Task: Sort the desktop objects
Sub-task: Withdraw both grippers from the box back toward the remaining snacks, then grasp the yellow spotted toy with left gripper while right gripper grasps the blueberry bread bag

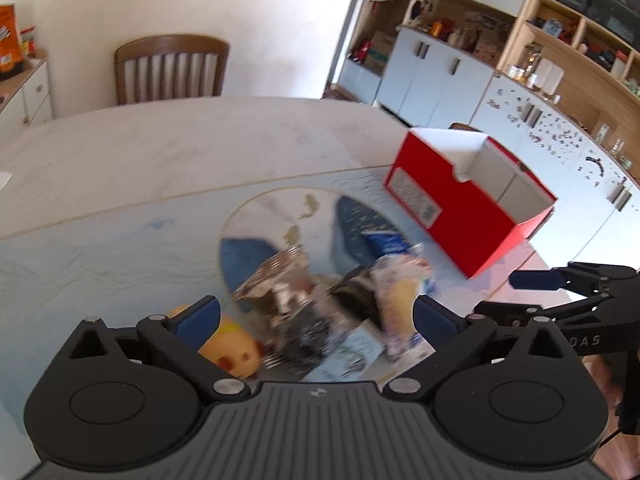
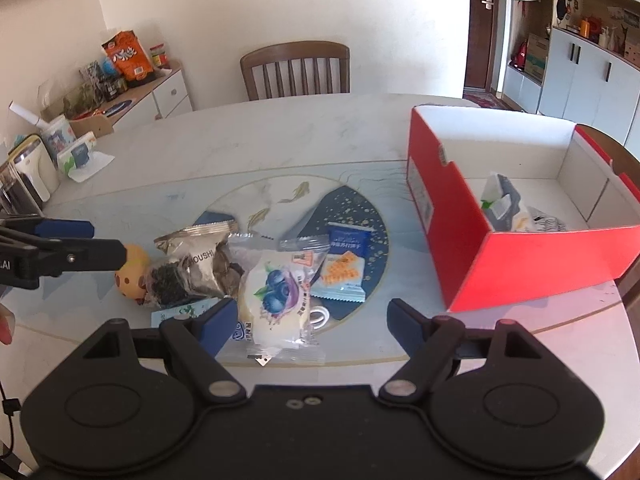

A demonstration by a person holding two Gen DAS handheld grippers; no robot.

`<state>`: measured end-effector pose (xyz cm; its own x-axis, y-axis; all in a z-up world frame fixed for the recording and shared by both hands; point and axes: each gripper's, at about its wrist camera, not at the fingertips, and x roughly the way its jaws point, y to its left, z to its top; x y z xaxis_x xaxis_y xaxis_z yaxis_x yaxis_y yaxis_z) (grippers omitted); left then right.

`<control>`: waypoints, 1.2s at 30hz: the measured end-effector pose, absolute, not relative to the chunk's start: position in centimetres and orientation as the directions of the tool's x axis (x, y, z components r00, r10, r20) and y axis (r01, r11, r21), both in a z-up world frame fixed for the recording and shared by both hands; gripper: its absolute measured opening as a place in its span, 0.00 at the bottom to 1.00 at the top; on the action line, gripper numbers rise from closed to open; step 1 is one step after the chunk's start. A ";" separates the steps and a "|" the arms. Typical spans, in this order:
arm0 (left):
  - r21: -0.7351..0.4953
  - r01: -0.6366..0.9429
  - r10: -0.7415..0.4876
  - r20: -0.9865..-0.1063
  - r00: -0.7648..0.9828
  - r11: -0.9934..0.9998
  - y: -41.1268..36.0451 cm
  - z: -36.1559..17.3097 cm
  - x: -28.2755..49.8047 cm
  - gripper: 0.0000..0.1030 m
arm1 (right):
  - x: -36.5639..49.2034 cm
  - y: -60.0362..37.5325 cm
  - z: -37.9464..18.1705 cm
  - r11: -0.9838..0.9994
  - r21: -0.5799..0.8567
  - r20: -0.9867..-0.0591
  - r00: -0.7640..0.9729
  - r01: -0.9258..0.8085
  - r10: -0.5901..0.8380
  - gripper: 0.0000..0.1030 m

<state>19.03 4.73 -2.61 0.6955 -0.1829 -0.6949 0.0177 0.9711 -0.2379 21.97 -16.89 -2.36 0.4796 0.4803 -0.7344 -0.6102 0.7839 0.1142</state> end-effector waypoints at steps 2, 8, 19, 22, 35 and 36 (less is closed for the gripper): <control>-0.235 -0.007 -0.167 -0.709 0.685 0.972 5.7 -3.4 19.0 1.00 | 22.0 -16.5 -2.6 0.782 0.115 -0.735 0.478 -0.612 0.481 0.79; -0.201 -0.076 -0.104 -0.753 0.650 0.977 8.1 -5.5 19.8 1.00 | 22.3 -15.3 -3.4 0.787 0.108 -0.740 0.480 -0.607 0.472 0.79; -0.214 -0.175 -0.072 -0.806 0.588 0.961 10.5 -8.5 21.7 1.00 | 23.0 -13.5 -4.5 0.786 0.104 -0.753 0.468 -0.609 0.463 0.79; -0.265 -0.207 -0.097 -0.804 0.586 0.942 11.2 -8.9 22.2 1.00 | 23.1 -13.1 -4.8 0.788 0.109 -0.754 0.466 -0.607 0.463 0.79; -0.307 -0.259 -0.114 -0.818 0.564 0.916 11.1 -10.5 23.1 0.94 | 23.4 -11.7 -6.7 0.794 0.105 -0.781 0.445 -0.598 0.438 0.75; -0.301 -0.253 -0.111 -0.817 0.566 0.920 11.1 -10.5 23.2 0.90 | 23.5 -11.7 -6.8 0.794 0.107 -0.783 0.441 -0.599 0.438 0.74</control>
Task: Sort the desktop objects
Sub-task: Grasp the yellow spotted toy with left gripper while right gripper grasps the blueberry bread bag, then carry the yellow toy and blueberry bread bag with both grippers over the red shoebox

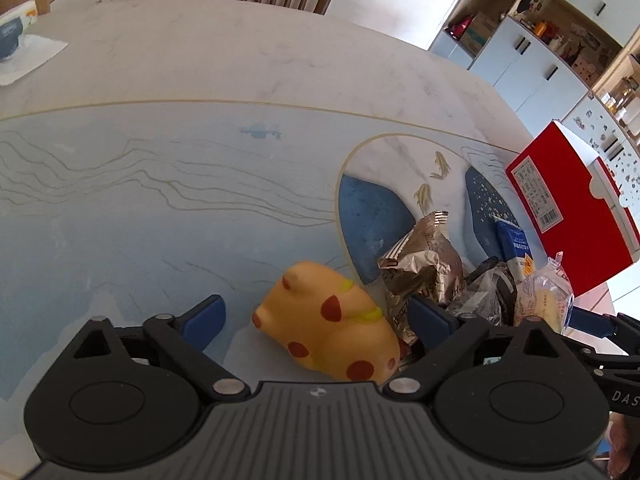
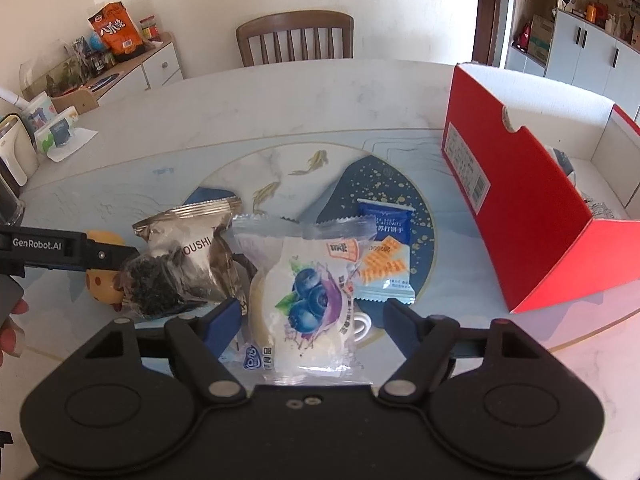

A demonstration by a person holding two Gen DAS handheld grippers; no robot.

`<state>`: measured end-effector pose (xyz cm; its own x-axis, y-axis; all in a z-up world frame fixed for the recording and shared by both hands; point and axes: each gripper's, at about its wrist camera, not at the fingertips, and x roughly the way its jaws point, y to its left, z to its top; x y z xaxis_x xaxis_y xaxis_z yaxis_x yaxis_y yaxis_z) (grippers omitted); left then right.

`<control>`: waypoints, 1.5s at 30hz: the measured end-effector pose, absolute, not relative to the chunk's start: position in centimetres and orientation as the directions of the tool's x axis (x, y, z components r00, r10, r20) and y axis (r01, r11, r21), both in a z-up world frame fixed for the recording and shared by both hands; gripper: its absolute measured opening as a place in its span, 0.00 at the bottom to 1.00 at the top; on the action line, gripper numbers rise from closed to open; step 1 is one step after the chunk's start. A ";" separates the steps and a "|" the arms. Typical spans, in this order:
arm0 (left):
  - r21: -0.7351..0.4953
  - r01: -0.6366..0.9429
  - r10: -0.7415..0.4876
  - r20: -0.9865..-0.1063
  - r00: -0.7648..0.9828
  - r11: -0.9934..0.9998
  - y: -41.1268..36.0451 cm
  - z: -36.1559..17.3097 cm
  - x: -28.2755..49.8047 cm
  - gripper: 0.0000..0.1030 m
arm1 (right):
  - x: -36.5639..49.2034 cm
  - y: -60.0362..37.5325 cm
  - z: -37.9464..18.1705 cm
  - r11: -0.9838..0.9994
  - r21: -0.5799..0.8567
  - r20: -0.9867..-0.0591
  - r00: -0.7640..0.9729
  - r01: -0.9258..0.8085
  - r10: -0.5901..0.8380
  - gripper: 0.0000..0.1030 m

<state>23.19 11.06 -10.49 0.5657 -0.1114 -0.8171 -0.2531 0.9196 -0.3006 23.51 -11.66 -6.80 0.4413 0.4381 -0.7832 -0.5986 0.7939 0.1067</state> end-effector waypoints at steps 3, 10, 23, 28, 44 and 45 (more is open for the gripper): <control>-0.289 -0.229 -0.113 -0.813 0.571 0.929 10.7 -10.4 23.3 0.75 | 23.7 -11.5 -7.1 0.794 0.108 -0.789 0.434 -0.598 0.434 0.70; -0.281 -0.225 -0.105 -0.810 0.576 0.933 10.4 -10.3 23.1 0.66 | 23.8 -11.3 -7.1 0.784 0.118 -0.792 0.419 -0.610 0.445 0.61; -0.285 -0.232 -0.102 -0.807 0.581 0.930 10.3 -9.9 22.9 0.62 | 23.4 -11.2 -6.7 0.779 0.112 -0.798 0.411 -0.617 0.440 0.51; -0.295 -0.229 -0.103 -0.792 0.602 0.928 10.5 -9.0 22.4 0.61 | 23.3 -11.8 -6.2 0.784 0.122 -0.788 0.421 -0.609 0.450 0.50; -0.310 -0.174 -0.126 -0.746 0.654 0.935 8.8 -4.9 20.4 0.61 | 22.4 -13.8 -3.4 0.786 0.157 -0.755 0.441 -0.598 0.486 0.50; -0.316 -0.166 -0.135 -0.743 0.655 0.934 8.5 -4.7 20.3 0.61 | 22.3 -14.0 -3.2 0.787 0.157 -0.755 0.442 -0.597 0.485 0.50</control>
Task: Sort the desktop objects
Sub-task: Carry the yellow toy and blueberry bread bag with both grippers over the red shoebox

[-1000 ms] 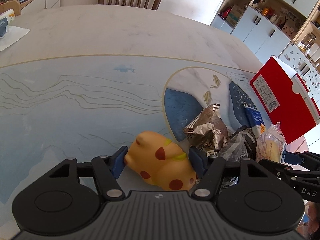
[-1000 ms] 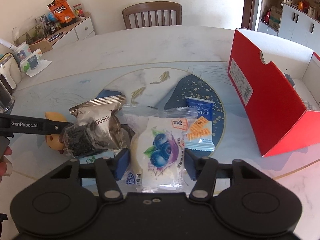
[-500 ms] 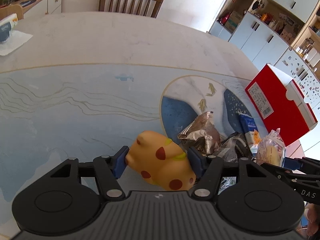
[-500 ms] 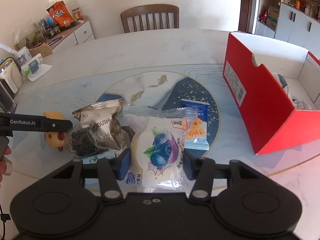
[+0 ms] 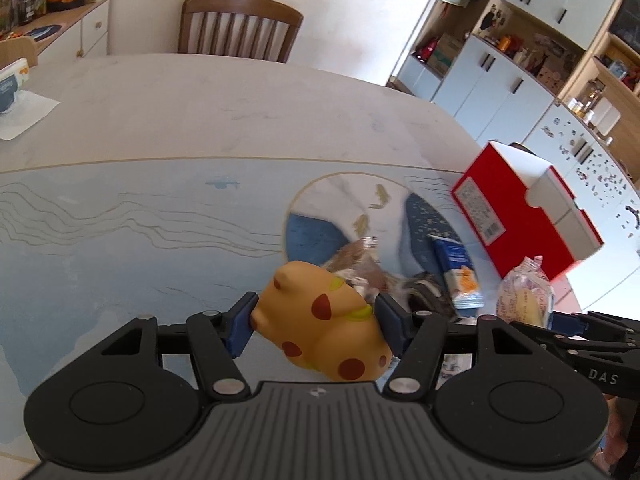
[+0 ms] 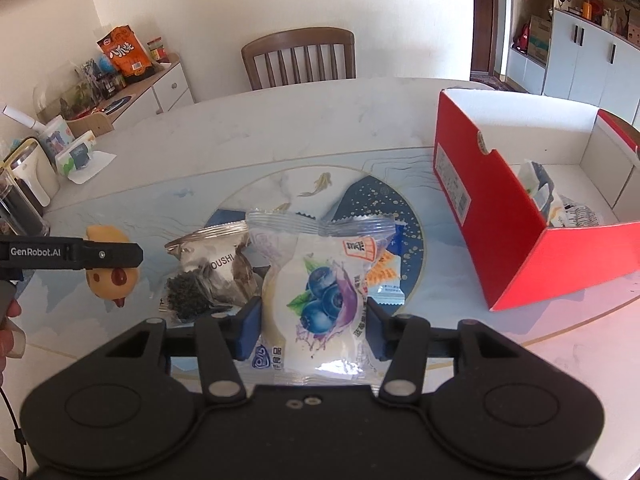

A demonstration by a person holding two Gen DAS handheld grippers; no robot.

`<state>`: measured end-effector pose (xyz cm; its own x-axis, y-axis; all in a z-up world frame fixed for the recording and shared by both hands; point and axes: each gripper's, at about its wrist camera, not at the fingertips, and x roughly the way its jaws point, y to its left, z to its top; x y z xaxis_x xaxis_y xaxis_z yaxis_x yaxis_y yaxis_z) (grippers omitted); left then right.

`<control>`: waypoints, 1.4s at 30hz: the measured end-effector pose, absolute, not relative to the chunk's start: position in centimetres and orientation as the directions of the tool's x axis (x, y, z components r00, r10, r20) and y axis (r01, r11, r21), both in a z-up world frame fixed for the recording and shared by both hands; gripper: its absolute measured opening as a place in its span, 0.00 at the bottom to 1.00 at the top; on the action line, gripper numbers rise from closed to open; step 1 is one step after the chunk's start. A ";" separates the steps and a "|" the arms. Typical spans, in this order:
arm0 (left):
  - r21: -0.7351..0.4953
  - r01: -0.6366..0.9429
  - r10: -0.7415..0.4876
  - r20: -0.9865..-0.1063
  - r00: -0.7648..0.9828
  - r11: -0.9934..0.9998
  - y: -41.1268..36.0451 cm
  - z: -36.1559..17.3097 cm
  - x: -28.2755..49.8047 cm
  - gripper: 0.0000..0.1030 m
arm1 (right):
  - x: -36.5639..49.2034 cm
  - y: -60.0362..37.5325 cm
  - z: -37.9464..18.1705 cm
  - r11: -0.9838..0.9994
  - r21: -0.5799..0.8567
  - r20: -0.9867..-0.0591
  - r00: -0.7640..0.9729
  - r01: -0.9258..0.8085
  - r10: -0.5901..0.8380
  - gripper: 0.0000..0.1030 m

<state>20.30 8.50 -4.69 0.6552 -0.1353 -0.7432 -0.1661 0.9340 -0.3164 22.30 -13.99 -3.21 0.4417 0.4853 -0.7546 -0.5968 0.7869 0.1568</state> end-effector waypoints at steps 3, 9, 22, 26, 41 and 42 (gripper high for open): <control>-0.326 -0.146 -0.154 -0.737 0.658 0.934 7.7 -4.1 20.1 0.61 | 22.2 -14.6 -2.8 0.796 0.157 -0.751 0.453 -0.585 0.481 0.50; -0.348 -0.090 -0.202 -0.715 0.669 0.933 5.7 -2.4 20.3 0.61 | 22.5 -16.3 -1.5 0.806 0.168 -0.734 0.473 -0.568 0.487 0.49; -0.382 0.020 -0.289 -0.661 0.693 0.924 0.4 0.9 23.0 0.61 | 26.1 -20.2 1.9 0.803 0.165 -0.732 0.475 -0.572 0.488 0.49; -0.384 0.037 -0.299 -0.651 0.697 0.923 -1.2 1.5 24.2 0.61 | 27.5 -21.5 2.4 0.801 0.163 -0.727 0.479 -0.576 0.493 0.49; -0.365 0.090 -0.322 -0.650 0.689 0.927 -8.6 2.1 28.4 0.61 | 32.4 -26.3 2.9 0.798 0.177 -0.714 0.482 -0.577 0.507 0.48; -0.362 0.097 -0.325 -0.649 0.688 0.927 -9.2 2.2 28.7 0.61 | 32.8 -26.7 2.8 0.799 0.179 -0.714 0.483 -0.574 0.507 0.48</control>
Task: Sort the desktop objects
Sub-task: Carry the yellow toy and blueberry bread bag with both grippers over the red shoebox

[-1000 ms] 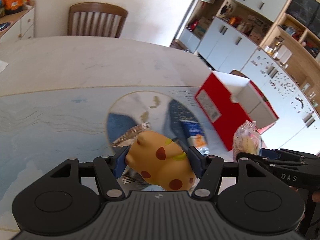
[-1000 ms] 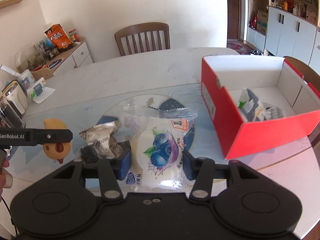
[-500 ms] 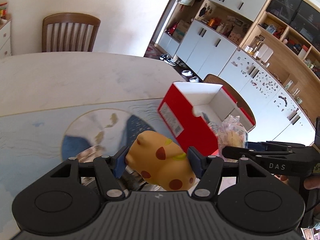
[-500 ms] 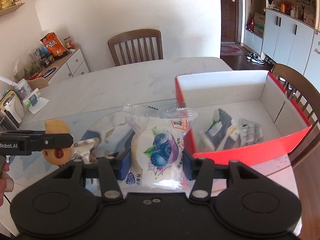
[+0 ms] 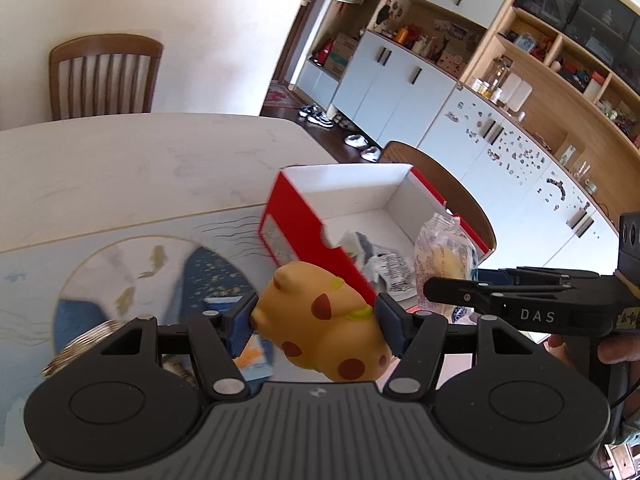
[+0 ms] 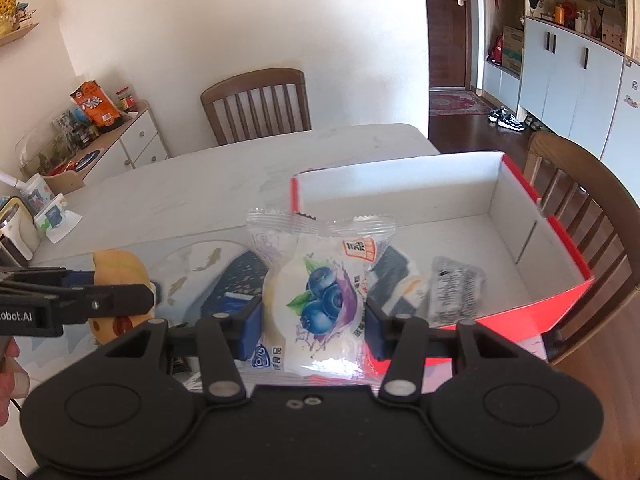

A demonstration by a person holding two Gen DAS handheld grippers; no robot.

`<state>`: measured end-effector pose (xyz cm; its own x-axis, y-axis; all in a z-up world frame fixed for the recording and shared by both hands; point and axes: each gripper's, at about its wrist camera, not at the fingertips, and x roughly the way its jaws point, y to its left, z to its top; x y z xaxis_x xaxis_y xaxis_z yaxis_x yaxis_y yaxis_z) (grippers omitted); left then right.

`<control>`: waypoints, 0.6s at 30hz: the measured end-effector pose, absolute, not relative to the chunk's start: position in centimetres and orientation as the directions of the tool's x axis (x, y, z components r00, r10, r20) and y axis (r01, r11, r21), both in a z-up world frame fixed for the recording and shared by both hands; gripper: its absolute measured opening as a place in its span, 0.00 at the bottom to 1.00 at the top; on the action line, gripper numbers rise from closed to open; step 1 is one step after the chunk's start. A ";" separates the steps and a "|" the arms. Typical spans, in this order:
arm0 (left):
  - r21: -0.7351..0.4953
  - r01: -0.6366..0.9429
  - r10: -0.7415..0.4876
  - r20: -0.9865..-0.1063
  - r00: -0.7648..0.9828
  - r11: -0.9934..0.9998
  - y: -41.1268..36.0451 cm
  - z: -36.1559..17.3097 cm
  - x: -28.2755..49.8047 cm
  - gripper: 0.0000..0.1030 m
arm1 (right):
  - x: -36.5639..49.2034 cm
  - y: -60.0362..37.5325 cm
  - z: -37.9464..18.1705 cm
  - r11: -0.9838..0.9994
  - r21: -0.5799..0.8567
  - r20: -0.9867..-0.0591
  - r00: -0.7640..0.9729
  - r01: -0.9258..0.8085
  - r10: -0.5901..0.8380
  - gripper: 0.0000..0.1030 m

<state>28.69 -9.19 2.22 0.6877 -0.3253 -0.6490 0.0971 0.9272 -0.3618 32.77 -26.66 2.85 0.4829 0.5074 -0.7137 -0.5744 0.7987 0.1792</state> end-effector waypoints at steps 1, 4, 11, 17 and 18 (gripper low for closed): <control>-0.359 0.104 -0.328 -0.648 0.687 0.927 -9.7 2.3 29.0 0.61 | 33.1 -27.1 2.9 0.800 0.180 -0.713 0.484 -0.572 0.507 0.48; -0.349 0.127 -0.337 -0.646 0.685 0.928 -11.2 2.6 29.9 0.61 | 33.9 -28.3 2.9 0.806 0.182 -0.711 0.490 -0.564 0.503 0.49; -0.326 0.193 -0.368 -0.650 0.665 0.925 -14.9 2.8 32.6 0.61 | 36.2 -30.9 2.3 0.828 0.176 -0.720 0.503 -0.533 0.477 0.49; -0.294 0.248 -0.384 -0.667 0.639 0.923 -17.7 2.5 35.2 0.61 | 38.2 -32.6 2.0 0.847 0.163 -0.726 0.520 -0.506 0.451 0.48; -0.290 0.260 -0.389 -0.668 0.634 0.921 -18.2 2.4 35.7 0.61 | 38.4 -32.7 2.0 0.848 0.157 -0.727 0.522 -0.506 0.446 0.49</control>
<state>35.67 -18.19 2.41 0.6341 -0.3889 -0.6684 0.2595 0.9212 -0.2898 38.45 -32.74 1.95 0.5222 0.4457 -0.7271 -0.5057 0.8483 0.1568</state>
